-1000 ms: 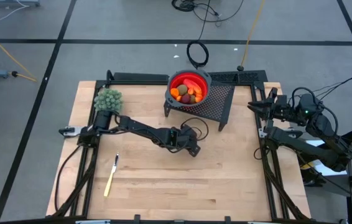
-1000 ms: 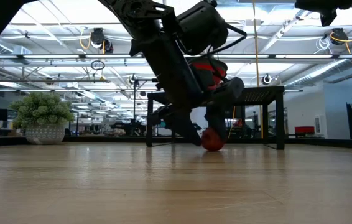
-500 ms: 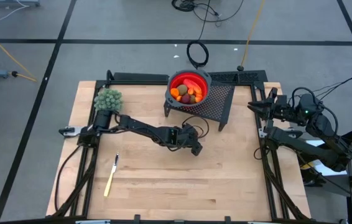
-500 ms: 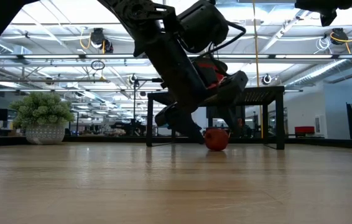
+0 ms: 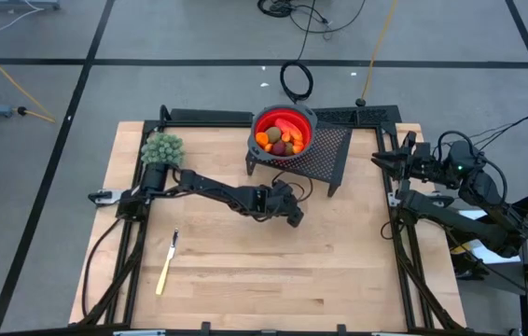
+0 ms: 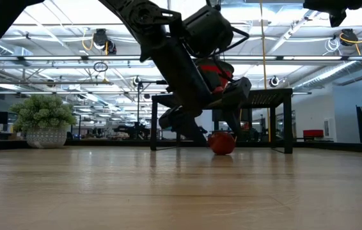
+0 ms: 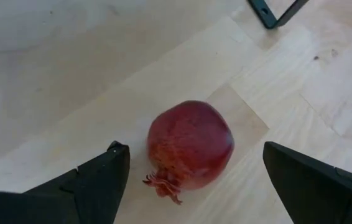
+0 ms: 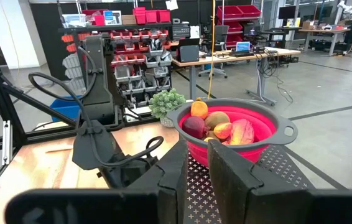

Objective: Pick & Place Fruit
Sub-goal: Put the pomegranate into the red strainer bowl on the shelf

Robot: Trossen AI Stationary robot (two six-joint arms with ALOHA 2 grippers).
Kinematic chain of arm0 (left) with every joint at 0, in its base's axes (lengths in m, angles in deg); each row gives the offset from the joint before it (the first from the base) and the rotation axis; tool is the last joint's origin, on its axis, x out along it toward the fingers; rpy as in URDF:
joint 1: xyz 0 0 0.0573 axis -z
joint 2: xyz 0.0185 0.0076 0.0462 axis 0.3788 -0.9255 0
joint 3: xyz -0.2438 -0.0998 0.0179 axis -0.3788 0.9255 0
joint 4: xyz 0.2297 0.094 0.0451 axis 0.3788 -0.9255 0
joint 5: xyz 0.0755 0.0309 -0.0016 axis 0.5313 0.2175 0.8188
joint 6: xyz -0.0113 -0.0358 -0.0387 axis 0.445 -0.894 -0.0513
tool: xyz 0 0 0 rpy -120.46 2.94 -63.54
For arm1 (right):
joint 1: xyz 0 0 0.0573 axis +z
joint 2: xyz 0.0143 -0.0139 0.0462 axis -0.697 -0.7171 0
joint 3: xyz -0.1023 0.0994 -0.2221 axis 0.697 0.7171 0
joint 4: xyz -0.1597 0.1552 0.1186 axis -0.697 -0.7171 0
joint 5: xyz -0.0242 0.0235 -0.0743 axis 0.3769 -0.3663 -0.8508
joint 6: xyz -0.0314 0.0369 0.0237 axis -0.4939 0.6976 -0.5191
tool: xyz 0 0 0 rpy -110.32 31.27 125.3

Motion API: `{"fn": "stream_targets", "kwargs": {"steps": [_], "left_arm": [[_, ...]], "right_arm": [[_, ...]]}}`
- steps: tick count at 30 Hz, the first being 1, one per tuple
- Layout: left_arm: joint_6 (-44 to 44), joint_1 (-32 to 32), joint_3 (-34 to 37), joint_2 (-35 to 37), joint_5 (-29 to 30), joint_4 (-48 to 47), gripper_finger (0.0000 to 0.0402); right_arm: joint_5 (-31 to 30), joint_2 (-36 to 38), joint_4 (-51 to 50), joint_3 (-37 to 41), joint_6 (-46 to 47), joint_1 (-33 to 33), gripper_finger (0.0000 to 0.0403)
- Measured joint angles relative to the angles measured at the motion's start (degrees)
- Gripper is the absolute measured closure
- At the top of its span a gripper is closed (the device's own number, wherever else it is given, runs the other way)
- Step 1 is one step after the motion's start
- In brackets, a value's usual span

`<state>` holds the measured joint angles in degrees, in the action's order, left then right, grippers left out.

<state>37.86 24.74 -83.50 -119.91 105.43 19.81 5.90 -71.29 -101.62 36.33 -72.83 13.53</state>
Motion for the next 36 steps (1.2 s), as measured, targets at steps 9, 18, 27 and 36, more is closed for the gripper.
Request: {"fn": "stream_targets", "kwargs": {"steps": [9,18,27,36], "left_arm": [[7.31,0.0,-0.02,-0.48,1.56,0.32,0.0034],[15.68,0.16,-0.09,-2.25,2.02,3.41,0.0034],[16.78,0.2,-0.02,-3.28,0.46,3.09,0.0052],[17.57,0.19,-0.02,-3.3,0.44,4.66,0.0126]], "right_arm": [[-0.02,0.0,0.0,0.0,-0.01,-0.02,0.0349],[-0.06,0.0,0.0,0.0,0.03,-0.02,0.0349],[-1.46,0.02,0.0,0.0,0.03,-0.02,0.0349],[-1.62,0.0,0.0,0.0,0.03,-0.02,0.0349]]}}
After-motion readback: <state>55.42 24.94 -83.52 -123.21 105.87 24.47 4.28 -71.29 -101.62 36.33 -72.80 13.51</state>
